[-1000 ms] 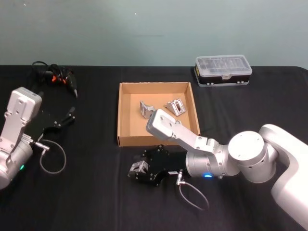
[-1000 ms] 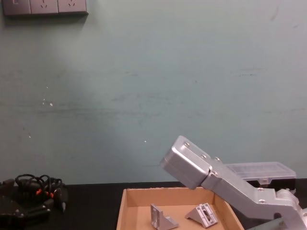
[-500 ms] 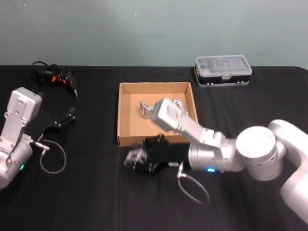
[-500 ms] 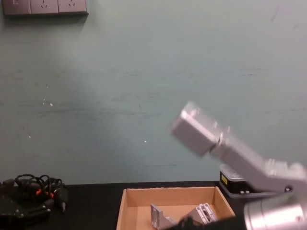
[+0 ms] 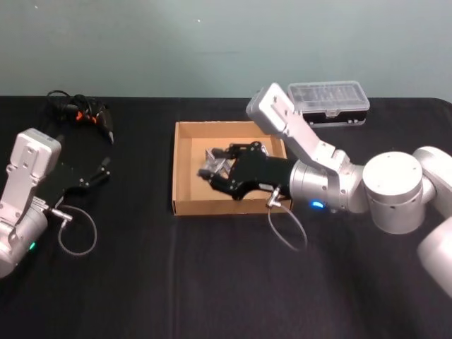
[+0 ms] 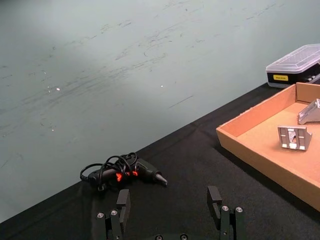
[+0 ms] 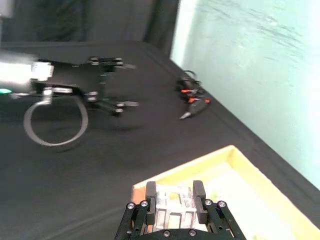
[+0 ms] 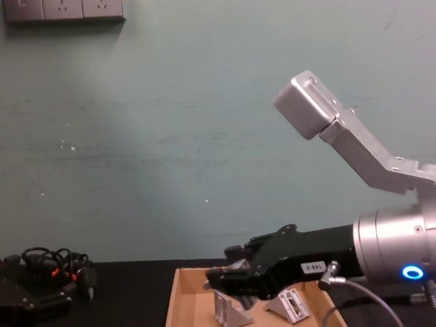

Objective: Use one hand to pick up the angle iron from the table and place it into the box.

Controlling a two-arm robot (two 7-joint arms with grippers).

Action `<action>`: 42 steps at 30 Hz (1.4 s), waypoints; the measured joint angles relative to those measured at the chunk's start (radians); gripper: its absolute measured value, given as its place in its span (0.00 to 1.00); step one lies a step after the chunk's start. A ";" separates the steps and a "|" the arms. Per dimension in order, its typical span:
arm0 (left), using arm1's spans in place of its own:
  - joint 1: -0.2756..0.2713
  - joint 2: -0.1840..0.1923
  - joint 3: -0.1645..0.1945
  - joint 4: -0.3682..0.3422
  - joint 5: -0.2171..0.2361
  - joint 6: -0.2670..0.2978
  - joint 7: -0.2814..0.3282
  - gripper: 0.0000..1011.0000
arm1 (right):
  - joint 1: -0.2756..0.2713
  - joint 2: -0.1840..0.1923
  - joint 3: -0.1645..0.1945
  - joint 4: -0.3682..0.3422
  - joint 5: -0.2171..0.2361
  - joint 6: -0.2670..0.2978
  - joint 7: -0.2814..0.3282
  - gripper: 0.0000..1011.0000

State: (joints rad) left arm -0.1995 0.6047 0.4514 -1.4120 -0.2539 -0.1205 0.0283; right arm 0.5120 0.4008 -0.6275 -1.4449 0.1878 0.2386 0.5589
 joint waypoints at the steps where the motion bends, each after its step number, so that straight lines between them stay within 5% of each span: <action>1: 0.000 0.000 0.000 0.000 0.000 0.000 0.000 1.00 | 0.004 -0.005 0.003 0.010 0.000 0.000 -0.005 0.44; 13: 0.000 0.000 0.000 0.000 0.000 0.000 0.000 1.00 | 0.061 -0.072 0.036 0.201 -0.023 0.024 -0.051 0.44; 34: 0.000 0.000 0.000 0.000 0.000 0.000 0.000 1.00 | 0.111 -0.155 0.061 0.381 -0.060 0.062 -0.076 0.44; 42: 0.000 0.000 0.000 0.000 0.000 0.000 0.000 1.00 | 0.112 -0.157 0.062 0.386 -0.061 0.061 -0.076 0.44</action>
State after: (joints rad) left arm -0.1995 0.6047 0.4514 -1.4120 -0.2539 -0.1205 0.0283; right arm 0.6239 0.2440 -0.5658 -1.0590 0.1271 0.2998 0.4827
